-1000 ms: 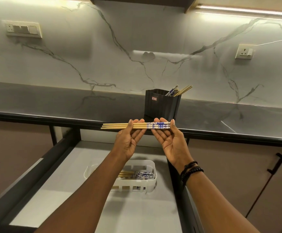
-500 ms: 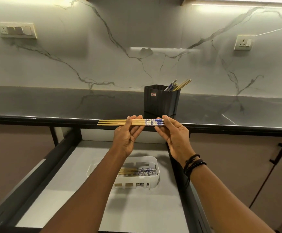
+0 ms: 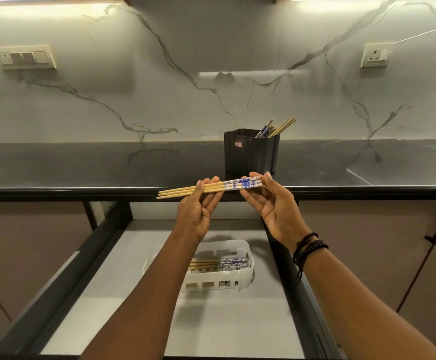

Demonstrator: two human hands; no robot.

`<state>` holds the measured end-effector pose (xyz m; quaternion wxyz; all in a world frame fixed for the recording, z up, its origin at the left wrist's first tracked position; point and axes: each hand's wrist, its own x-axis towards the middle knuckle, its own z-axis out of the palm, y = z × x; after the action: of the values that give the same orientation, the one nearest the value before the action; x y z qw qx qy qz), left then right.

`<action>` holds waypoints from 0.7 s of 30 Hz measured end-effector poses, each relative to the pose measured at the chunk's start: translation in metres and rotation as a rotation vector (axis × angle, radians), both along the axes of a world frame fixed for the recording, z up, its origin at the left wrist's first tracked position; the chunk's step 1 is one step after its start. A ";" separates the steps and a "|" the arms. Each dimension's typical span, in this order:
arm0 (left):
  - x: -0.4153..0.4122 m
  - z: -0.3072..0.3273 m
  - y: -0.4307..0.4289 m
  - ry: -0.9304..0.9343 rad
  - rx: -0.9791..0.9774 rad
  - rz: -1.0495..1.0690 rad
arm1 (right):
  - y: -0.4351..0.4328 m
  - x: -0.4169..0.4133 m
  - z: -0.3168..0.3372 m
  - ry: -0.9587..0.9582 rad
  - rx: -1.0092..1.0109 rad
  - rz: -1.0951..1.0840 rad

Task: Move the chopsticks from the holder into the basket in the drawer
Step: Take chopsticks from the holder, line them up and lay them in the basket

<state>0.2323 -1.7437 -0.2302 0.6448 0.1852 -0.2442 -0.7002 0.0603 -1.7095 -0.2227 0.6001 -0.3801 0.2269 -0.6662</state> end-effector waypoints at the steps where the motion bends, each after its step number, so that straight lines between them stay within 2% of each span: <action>1: 0.001 0.000 0.000 0.019 0.011 -0.009 | 0.000 0.000 0.000 -0.015 -0.008 0.020; 13: 0.005 -0.001 -0.001 0.051 0.009 -0.071 | 0.000 -0.001 0.000 -0.057 0.012 0.095; 21: 0.007 -0.003 -0.004 -0.025 -0.024 -0.041 | 0.001 -0.002 0.004 0.074 -0.023 -0.034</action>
<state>0.2394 -1.7479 -0.2331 0.6295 0.1812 -0.2646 -0.7077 0.0584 -1.7085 -0.2188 0.5753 -0.4074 0.2477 -0.6646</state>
